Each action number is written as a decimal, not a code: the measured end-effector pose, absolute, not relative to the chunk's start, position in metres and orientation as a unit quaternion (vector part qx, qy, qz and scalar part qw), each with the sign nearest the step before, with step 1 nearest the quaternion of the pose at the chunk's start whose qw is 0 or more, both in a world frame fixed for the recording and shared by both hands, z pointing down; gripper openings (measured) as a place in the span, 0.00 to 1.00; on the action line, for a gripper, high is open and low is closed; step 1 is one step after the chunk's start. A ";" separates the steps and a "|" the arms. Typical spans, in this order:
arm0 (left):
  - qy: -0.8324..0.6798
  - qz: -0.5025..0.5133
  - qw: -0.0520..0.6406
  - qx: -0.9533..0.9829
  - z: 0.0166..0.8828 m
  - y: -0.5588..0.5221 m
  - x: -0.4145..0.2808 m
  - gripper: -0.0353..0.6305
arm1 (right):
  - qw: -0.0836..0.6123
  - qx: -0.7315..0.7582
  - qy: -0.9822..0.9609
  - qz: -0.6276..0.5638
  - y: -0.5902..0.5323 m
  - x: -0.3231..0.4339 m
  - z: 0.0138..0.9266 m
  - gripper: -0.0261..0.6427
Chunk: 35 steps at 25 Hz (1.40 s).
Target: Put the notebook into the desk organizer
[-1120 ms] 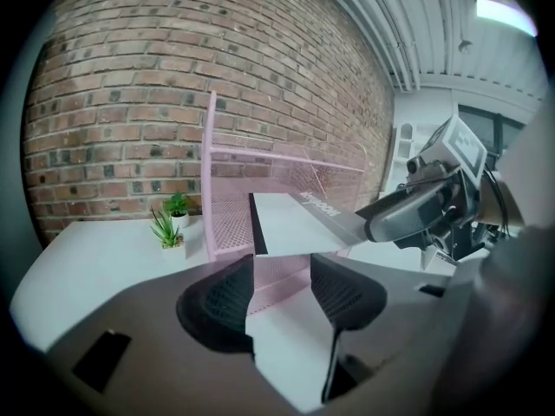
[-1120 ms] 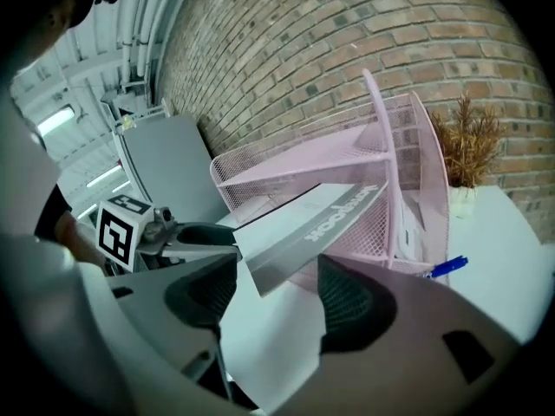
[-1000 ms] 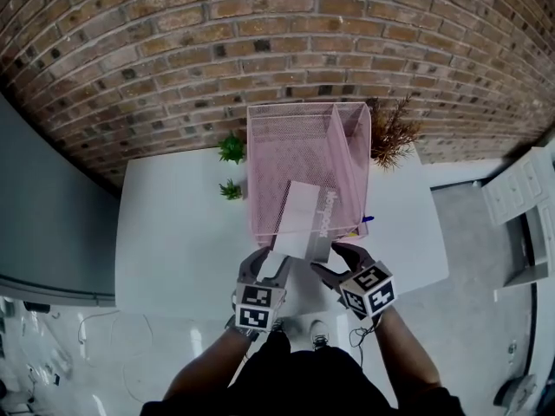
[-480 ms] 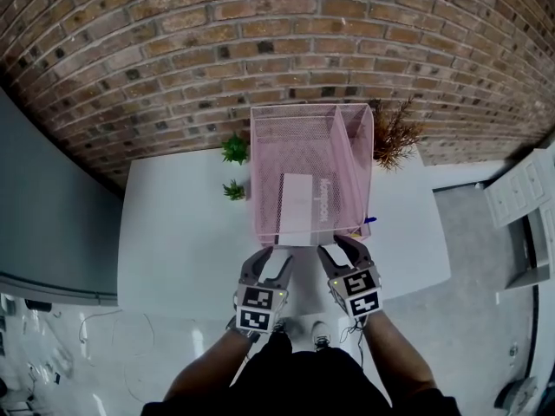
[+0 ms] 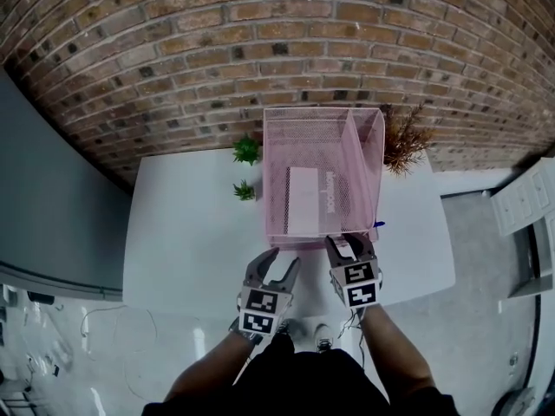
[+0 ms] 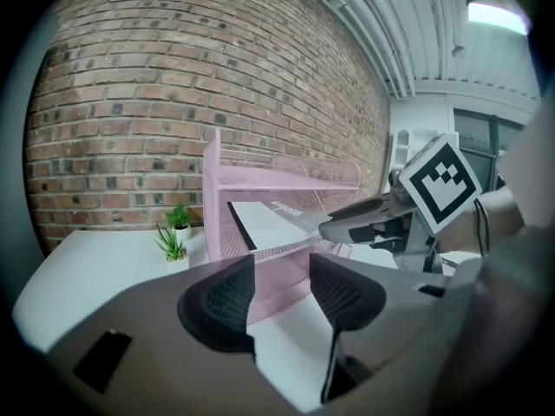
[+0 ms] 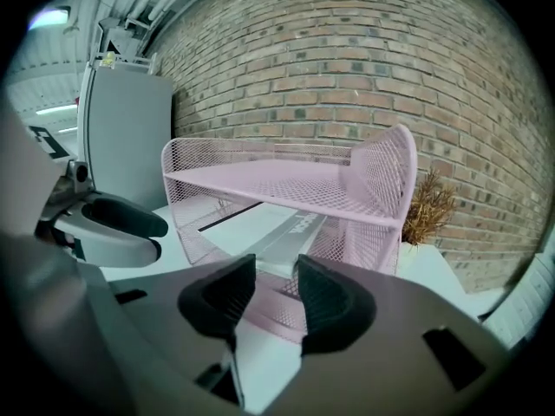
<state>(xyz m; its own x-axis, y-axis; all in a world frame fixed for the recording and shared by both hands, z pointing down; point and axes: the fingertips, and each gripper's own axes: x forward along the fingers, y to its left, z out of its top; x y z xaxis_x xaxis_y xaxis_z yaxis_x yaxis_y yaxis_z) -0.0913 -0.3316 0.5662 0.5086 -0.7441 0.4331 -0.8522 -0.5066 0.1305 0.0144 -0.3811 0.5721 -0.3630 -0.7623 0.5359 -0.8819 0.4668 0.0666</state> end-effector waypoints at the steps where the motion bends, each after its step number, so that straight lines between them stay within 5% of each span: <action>1: -0.469 0.163 0.166 0.852 0.565 -0.332 -0.092 0.35 | 0.257 0.503 -0.817 0.119 -0.382 0.014 0.573 0.28; 10: -0.481 0.161 0.159 0.847 0.554 -0.324 -0.089 0.32 | 0.242 0.487 -0.828 0.137 -0.368 0.018 0.570 0.31; 16: -0.502 0.161 0.141 0.838 0.538 -0.306 -0.077 0.11 | 0.201 0.443 -0.866 0.112 -0.344 0.021 0.542 0.05; 18: -0.509 0.161 0.133 0.835 0.531 -0.297 -0.071 0.07 | 0.181 0.427 -0.880 0.101 -0.335 0.022 0.528 0.05; 35: -0.580 0.133 0.080 0.800 0.460 -0.182 -0.065 0.06 | 0.102 0.307 -0.942 0.091 -0.252 0.001 0.464 0.04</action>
